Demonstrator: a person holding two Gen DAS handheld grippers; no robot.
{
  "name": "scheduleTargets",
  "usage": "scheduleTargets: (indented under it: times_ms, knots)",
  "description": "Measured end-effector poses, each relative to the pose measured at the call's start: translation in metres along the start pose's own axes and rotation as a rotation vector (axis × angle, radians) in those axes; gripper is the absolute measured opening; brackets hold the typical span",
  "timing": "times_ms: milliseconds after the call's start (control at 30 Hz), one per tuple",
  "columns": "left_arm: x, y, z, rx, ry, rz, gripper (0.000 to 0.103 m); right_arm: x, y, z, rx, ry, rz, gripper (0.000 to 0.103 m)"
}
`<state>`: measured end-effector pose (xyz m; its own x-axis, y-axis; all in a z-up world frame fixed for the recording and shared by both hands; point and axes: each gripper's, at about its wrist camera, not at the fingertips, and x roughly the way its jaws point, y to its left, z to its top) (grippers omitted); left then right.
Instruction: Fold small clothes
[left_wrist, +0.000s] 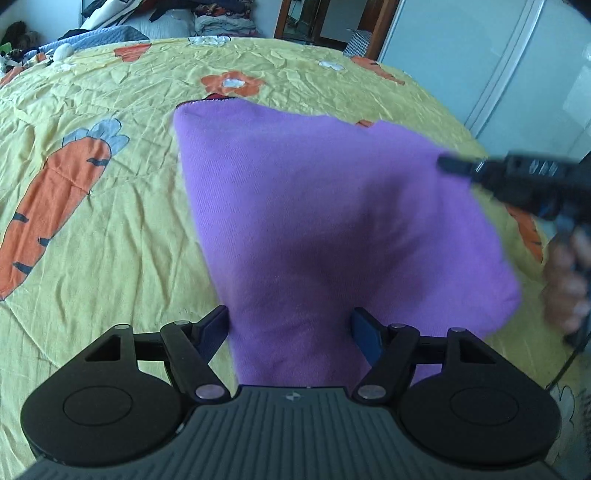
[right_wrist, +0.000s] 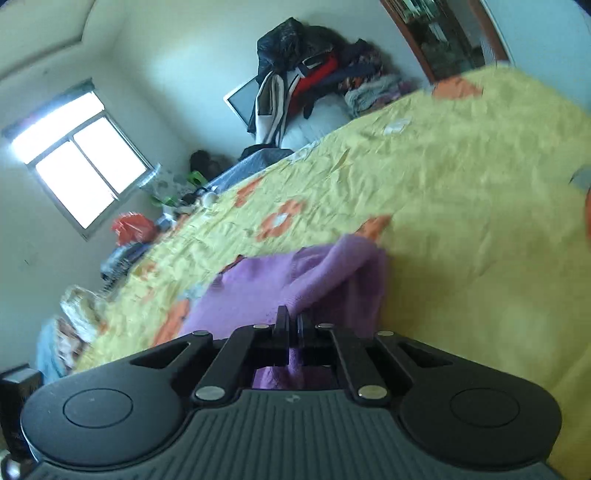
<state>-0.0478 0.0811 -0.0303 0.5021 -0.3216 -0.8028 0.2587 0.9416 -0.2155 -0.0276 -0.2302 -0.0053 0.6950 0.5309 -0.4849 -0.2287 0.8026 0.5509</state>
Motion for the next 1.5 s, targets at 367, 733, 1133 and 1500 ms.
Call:
scheduleTargets:
  times_ms: [367, 733, 1133, 1500]
  knots:
    - [-0.023, 0.012, -0.01, -0.084, -0.005, -0.054, 0.072, -0.045, 0.006, -0.042, -0.067, 0.124, -0.038, 0.025]
    - [-0.03, 0.009, -0.012, -0.146, 0.002, -0.094, 0.074, -0.068, 0.025, -0.055, -0.139, 0.126, 0.016, 0.005]
    - [-0.028, 0.042, 0.017, -0.209, -0.065, -0.056, 0.089, -0.087, 0.02, -0.041, -0.125, -0.103, -0.173, 0.103]
    - [0.026, 0.053, 0.086, -0.274, -0.104, -0.072, 0.099, 0.049, -0.027, 0.042, -0.027, 0.205, -0.085, 0.103]
